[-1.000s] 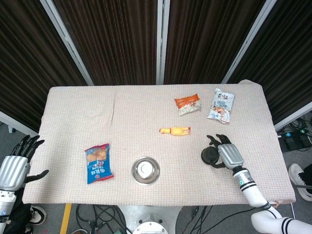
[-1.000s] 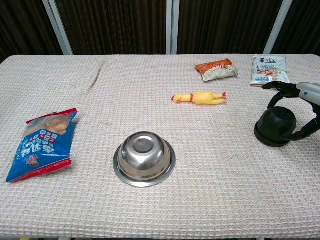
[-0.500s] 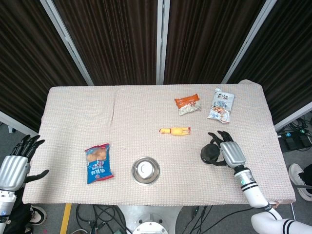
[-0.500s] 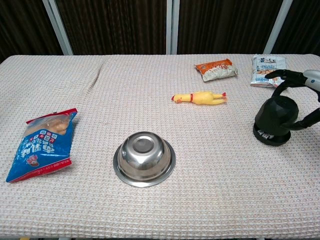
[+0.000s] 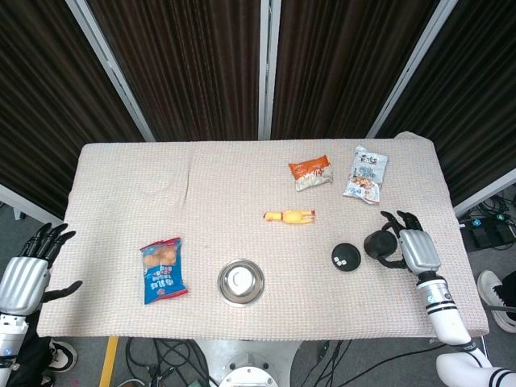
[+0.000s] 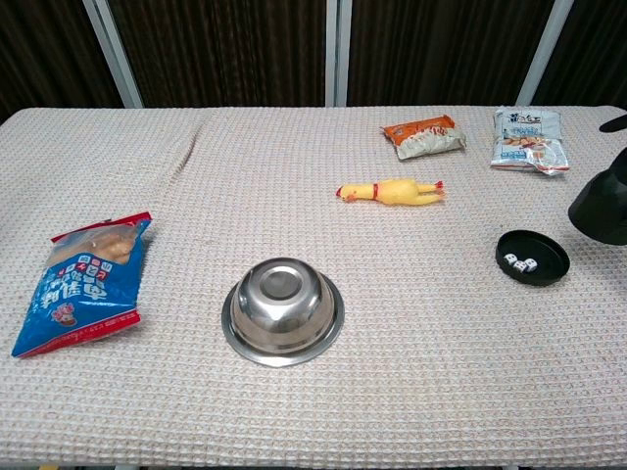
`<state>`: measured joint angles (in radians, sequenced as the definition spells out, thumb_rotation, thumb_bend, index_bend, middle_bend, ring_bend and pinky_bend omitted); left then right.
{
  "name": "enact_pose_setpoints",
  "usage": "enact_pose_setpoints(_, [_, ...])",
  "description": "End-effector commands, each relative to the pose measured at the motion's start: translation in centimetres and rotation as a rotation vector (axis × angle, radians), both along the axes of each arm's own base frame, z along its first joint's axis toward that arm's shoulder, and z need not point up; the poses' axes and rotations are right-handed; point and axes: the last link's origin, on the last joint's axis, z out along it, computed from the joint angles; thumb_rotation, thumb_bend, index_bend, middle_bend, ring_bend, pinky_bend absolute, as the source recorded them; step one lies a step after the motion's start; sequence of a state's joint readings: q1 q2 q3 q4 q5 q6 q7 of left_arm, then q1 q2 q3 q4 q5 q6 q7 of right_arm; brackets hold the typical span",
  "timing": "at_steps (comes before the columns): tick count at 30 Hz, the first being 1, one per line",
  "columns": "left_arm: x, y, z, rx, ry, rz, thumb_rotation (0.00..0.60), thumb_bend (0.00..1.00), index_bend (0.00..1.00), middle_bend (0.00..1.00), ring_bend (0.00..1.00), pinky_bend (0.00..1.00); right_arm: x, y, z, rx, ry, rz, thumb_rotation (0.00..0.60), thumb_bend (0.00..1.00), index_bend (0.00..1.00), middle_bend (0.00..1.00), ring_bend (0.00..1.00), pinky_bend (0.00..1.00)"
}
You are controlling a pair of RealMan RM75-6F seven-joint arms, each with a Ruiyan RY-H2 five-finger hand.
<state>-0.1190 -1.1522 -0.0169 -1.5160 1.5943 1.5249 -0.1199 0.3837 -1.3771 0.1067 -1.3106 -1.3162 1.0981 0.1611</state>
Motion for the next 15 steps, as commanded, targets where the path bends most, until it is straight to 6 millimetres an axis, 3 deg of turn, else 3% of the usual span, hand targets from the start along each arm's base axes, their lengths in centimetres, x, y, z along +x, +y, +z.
enact_pose_setpoints(1, [0.0, 0.0, 0.0, -0.001, 0.002, 0.000, 0.600, 0.09, 0.16, 0.08, 0.00, 0.16, -0.6, 0.2, 0.1, 0.002, 0.014, -0.014, 0.600, 0.12, 0.11, 0.41, 0.05, 0.00])
enact_pose_setpoints(4, [0.0, 0.0, 0.0, 0.000, 0.002, 0.001, 0.600, 0.09, 0.16, 0.08, 0.00, 0.16, -1.1, 0.3, 0.2, 0.016, 0.032, -0.027, 0.600, 0.10, 0.11, 0.34, 0.03, 0.00])
enact_pose_setpoints(11, [0.0, -0.1, 0.1, 0.005, 0.003, 0.001, 0.600, 0.09, 0.16, 0.08, 0.00, 0.16, -1.3, 0.5, 1.0, 0.070, 0.072, -0.056, 0.600, 0.00, 0.00, 0.06, 0.00, 0.00])
enact_pose_setpoints(15, [0.0, -0.1, 0.2, 0.007, 0.002, 0.001, 0.600, 0.09, 0.16, 0.08, 0.00, 0.16, -0.8, 0.5, 1.7, 0.043, 0.057, -0.045, 0.600, 0.00, 0.00, 0.02, 0.00, 0.00])
